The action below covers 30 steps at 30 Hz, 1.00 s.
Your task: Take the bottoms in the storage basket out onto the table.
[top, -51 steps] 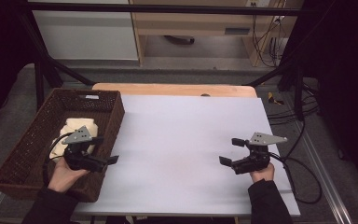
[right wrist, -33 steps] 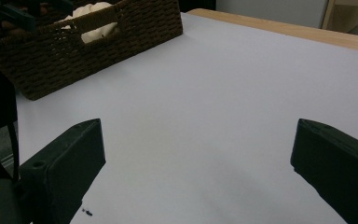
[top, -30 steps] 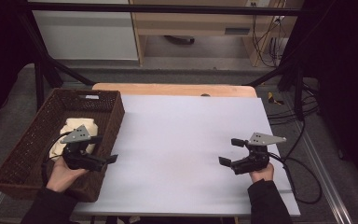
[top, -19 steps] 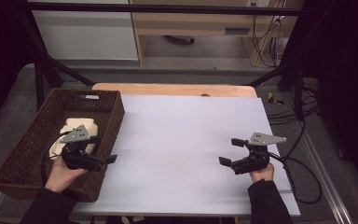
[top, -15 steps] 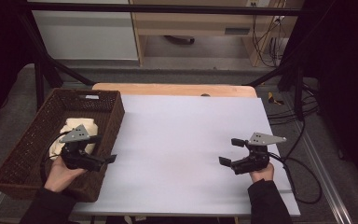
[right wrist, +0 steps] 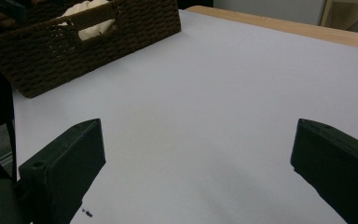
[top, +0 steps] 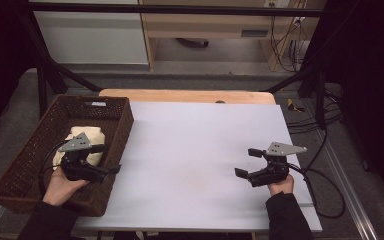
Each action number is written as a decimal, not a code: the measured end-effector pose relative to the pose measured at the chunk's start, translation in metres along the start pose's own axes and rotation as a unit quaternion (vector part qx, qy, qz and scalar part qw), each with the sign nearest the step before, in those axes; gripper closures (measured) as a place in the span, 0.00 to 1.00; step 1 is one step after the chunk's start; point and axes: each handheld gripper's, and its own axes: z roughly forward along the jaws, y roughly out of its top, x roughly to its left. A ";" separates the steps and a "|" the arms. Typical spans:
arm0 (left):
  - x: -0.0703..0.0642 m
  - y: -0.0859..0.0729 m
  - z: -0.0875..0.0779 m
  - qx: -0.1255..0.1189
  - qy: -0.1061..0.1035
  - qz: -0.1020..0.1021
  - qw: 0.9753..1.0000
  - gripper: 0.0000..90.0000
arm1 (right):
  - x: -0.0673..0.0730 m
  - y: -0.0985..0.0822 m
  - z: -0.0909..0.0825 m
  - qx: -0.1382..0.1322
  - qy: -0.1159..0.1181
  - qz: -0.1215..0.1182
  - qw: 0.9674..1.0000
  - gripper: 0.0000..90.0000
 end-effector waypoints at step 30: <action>0.010 -0.002 -0.013 0.011 0.024 -0.016 1.000 0.03 | -0.001 0.000 0.000 0.001 0.001 -0.001 1.000 0.04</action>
